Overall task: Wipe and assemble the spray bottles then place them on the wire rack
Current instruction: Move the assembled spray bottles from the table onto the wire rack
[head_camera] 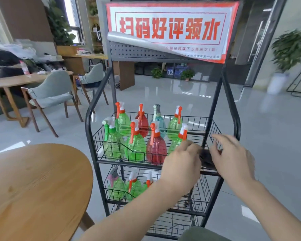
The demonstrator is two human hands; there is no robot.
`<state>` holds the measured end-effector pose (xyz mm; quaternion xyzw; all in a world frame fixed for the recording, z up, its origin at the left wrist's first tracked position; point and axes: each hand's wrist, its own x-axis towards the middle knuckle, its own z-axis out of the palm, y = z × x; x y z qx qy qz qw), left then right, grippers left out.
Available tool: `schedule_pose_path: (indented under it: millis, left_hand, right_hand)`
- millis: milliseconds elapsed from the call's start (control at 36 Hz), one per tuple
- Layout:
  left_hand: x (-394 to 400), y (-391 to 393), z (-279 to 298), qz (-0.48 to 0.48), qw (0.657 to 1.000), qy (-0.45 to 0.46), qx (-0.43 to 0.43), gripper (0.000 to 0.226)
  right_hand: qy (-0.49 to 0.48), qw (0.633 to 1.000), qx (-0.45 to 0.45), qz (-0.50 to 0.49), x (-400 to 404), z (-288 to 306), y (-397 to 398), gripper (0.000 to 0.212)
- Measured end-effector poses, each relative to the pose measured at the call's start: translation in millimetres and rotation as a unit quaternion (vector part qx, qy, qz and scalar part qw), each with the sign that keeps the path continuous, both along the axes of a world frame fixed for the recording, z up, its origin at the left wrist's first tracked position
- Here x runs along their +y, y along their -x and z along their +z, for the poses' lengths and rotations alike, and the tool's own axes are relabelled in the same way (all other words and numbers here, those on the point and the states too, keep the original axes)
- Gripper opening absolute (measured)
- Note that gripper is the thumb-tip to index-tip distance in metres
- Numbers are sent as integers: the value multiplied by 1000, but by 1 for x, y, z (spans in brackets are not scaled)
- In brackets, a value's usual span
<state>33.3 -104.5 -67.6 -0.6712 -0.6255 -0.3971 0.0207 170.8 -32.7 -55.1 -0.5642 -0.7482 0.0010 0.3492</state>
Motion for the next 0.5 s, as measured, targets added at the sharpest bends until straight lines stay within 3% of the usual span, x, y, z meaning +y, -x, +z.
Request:
schedule_pose_path:
  millis: [111,222,361,500]
  left_hand:
    - [-8,59,50,42,998,-41,-25,30]
    - [3,122,102,120,991,-53,-7,30]
    - [22,195,127,162,984,56,44,30]
    - [51,235,136,155,974,139,89,21]
  right_hand:
    - [-37,996,61,53,6,35,27,20]
    - [11,984,91,152,34,74,76,20]
    - [127,969,-25,212,93,100,155,31]
    - [174,964,-81,186,122,110,204,52]
